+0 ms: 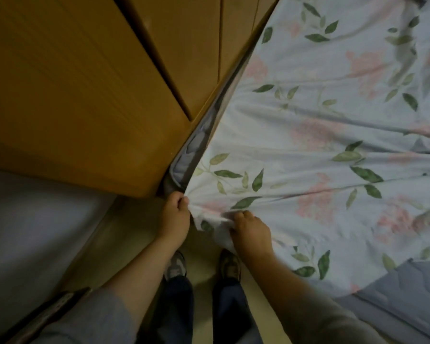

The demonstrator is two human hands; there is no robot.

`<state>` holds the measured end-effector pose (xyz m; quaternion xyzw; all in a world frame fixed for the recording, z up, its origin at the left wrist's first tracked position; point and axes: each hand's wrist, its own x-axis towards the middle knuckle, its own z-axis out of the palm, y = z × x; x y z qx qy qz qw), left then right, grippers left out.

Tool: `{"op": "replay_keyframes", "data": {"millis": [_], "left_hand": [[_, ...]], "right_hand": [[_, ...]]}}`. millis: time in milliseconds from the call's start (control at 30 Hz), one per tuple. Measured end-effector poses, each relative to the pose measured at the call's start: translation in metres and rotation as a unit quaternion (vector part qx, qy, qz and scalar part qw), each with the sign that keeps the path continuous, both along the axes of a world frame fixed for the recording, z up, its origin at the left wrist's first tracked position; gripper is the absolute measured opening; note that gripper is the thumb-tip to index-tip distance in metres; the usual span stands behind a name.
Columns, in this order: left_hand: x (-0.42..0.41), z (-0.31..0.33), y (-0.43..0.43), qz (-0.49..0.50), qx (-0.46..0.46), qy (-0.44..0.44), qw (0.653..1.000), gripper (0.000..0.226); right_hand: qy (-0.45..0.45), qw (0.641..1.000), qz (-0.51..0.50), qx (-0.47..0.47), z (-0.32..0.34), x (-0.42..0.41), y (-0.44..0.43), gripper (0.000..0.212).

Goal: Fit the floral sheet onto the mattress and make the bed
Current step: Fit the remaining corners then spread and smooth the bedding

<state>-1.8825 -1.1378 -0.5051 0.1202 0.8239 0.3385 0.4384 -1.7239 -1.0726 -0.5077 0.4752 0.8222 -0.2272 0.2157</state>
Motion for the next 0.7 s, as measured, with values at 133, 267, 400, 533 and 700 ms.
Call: {"op": "replay_keyframes", "data": {"millis": [133, 267, 400, 533, 700], "left_hand": [[0.003, -0.001, 0.000, 0.017, 0.019, -0.033, 0.999, 0.015], [0.009, -0.005, -0.010, 0.045, 0.022, -0.063, 0.997, 0.010], [0.000, 0.002, -0.019, 0.214, 0.022, -0.012, 0.976, 0.020], [-0.012, -0.003, -0.019, 0.231, 0.010, 0.024, 0.973, 0.023], [-0.024, -0.018, -0.019, 0.200, -0.002, 0.038, 0.979, 0.029]], "right_hand": [[0.056, 0.998, 0.017, -0.034, -0.005, 0.003, 0.005, 0.033], [0.126, 0.991, 0.017, -0.042, 0.006, 0.008, -0.008, 0.023], [0.215, 0.972, 0.027, -0.095, 0.015, -0.007, -0.026, 0.019], [0.195, 0.967, 0.009, -0.162, 0.004, -0.024, -0.014, 0.024], [0.224, 0.968, -0.096, -0.060, 0.004, -0.063, 0.031, 0.027]]}}
